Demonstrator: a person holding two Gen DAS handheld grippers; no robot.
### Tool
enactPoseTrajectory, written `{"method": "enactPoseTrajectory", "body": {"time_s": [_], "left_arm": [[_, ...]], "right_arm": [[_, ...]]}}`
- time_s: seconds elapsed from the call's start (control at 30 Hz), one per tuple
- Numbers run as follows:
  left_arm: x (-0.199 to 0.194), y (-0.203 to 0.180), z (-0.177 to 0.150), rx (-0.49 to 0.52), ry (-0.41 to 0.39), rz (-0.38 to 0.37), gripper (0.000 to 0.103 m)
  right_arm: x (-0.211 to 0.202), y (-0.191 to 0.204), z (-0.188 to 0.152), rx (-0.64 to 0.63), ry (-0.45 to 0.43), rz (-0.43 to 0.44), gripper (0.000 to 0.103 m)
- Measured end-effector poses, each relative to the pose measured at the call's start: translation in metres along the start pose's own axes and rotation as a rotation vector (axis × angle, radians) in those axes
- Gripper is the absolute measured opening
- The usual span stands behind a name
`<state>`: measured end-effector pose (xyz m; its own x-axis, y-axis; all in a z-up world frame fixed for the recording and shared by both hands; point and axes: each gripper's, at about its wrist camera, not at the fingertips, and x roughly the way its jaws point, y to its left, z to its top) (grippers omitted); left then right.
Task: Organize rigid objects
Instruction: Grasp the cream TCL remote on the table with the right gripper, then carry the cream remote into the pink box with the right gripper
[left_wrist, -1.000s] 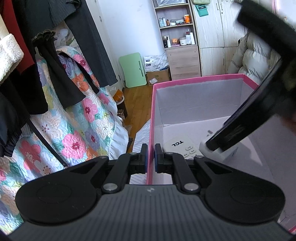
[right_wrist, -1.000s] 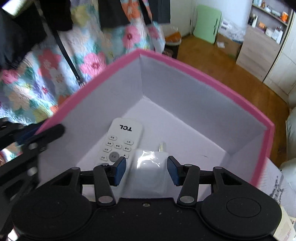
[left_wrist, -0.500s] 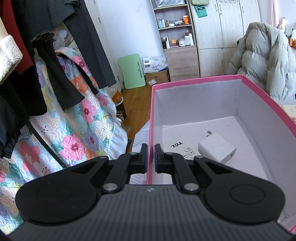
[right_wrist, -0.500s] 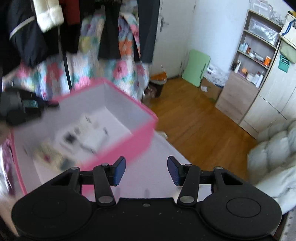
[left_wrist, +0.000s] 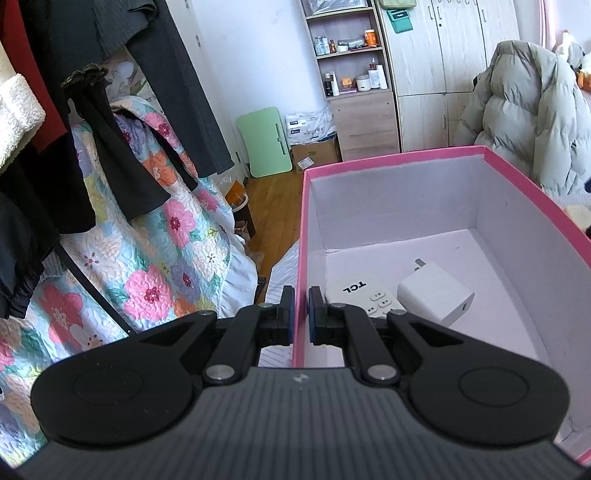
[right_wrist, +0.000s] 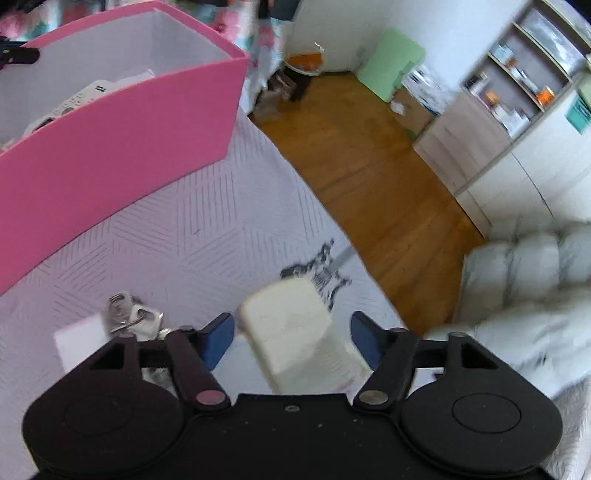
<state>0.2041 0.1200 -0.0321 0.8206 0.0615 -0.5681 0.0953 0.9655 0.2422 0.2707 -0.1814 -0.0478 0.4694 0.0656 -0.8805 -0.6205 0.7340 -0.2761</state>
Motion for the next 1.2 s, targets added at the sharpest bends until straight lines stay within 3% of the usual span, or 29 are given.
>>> {"method": "enactPoseTrajectory", "body": {"time_s": [0.23, 0.33, 0.5, 0.7, 0.87, 1.2], "left_arm": [[0.001, 0.0, -0.001, -0.006, 0.001, -0.004, 0.006], [0.0, 0.0, -0.001, -0.006, 0.001, -0.002, 0.007], [-0.001, 0.002, -0.001, -0.009, 0.002, -0.011, 0.007], [-0.001, 0.002, -0.001, 0.0, 0.004, -0.009, 0.007], [0.001, 0.003, 0.001, 0.002, 0.006, -0.006, 0.007], [0.001, 0.003, 0.0, -0.005, 0.004, -0.011, 0.007]], "right_arm": [[0.033, -0.012, 0.004, 0.031, 0.124, 0.119, 0.08], [0.034, -0.016, 0.004, 0.091, 0.114, 0.106, 0.069], [0.014, -0.015, -0.003, 0.143, 0.05, 0.036, 0.066], [-0.034, 0.0, -0.014, 0.176, -0.055, -0.101, 0.063], [-0.071, 0.014, -0.027, 0.219, -0.149, -0.156, 0.061], [-0.132, 0.028, -0.023, 0.303, -0.329, -0.118, 0.061]]}}
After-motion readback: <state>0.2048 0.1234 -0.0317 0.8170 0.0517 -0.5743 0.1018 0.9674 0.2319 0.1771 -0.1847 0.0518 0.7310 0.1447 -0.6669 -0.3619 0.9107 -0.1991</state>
